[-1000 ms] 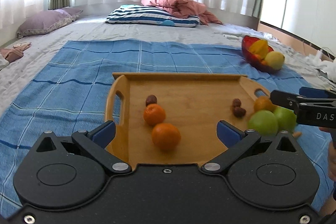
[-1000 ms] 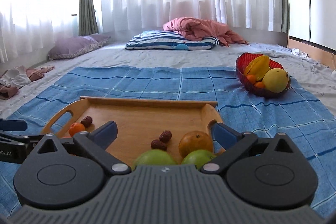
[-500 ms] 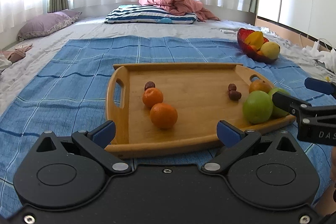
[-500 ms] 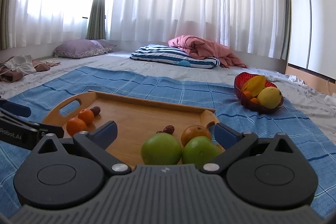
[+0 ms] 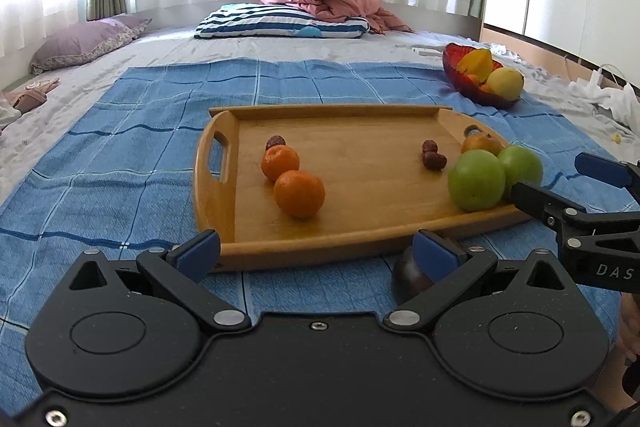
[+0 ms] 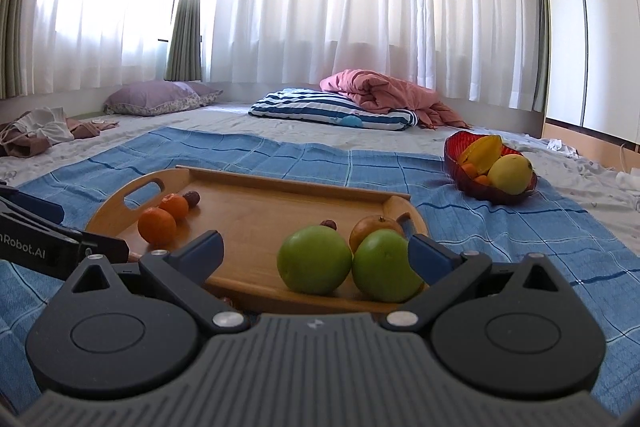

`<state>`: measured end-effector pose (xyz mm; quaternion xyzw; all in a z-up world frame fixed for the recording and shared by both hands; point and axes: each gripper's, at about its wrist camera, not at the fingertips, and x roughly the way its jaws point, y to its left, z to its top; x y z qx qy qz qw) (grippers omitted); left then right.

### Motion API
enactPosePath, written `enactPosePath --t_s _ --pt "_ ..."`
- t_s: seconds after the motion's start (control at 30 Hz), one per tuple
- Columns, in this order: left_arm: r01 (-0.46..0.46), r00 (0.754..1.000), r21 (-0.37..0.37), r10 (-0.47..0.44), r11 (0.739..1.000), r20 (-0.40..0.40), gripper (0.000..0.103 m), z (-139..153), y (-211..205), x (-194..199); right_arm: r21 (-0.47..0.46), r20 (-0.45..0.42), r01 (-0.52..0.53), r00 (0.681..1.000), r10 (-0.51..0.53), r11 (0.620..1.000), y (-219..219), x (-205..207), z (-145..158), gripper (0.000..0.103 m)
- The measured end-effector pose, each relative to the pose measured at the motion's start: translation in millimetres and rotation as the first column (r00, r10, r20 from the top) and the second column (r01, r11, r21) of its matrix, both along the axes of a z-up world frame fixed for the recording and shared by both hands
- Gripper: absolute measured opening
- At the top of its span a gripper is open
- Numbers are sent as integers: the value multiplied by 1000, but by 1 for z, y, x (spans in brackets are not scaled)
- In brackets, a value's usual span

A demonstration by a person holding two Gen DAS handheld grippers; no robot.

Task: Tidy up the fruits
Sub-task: 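Withdraw both open tools toward the dark round fruit in front of the tray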

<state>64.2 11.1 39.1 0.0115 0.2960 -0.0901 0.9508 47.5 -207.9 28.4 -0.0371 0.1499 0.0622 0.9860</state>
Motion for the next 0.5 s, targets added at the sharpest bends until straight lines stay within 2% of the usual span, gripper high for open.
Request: enactPosePath --t_s 0.5 --pt "29 999 -23 -29 999 -36 103 -9 -12 -10 -42 -14 -17 1000 16 999 4 -16 -17 103"
